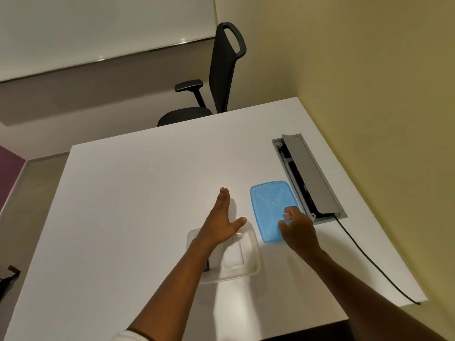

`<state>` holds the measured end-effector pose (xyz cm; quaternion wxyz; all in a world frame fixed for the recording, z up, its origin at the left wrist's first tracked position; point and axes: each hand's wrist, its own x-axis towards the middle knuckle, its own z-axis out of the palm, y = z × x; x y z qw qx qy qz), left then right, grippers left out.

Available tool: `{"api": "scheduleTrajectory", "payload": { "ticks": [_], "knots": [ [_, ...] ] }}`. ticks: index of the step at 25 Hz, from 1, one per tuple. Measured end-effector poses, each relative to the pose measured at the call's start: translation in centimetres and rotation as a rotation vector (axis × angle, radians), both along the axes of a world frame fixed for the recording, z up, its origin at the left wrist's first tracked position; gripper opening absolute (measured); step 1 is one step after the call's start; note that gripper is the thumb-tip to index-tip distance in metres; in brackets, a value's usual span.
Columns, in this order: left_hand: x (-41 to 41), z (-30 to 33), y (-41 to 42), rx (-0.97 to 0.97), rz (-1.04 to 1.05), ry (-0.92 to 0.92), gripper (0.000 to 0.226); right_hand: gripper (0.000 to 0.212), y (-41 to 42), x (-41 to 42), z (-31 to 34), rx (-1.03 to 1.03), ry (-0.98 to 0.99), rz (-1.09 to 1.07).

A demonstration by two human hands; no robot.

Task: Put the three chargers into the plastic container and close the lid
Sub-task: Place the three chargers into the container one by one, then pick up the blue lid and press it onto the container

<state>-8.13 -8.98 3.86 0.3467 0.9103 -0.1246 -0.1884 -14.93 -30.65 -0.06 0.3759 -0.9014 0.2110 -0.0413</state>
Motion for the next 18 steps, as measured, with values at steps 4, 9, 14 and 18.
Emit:
{"api": "scheduleTrajectory", "payload": {
  "ticks": [4, 9, 14, 18],
  "knots": [
    [2.8, -1.4, -4.2, 0.024, -0.013, 0.063, 0.095, 0.034, -5.1, 0.1, -1.2, 0.23, 0.201, -0.136],
    [6.0, -2.5, -8.3, 0.065, -0.003, 0.166, 0.084, 0.023, -9.3, -0.3, -3.8, 0.54, 0.355, -0.399],
    [8.0, -4.3, -10.7, 0.145, -0.011, 0.247, 0.063, 0.014, -10.7, -0.6, -5.5, 0.746, 0.487, -0.408],
    [8.8, -5.7, -11.5, 0.194, -0.024, 0.248, 0.066, 0.013, -10.5, -0.3, -5.8, 0.836, 0.529, -0.412]
  ]
}}
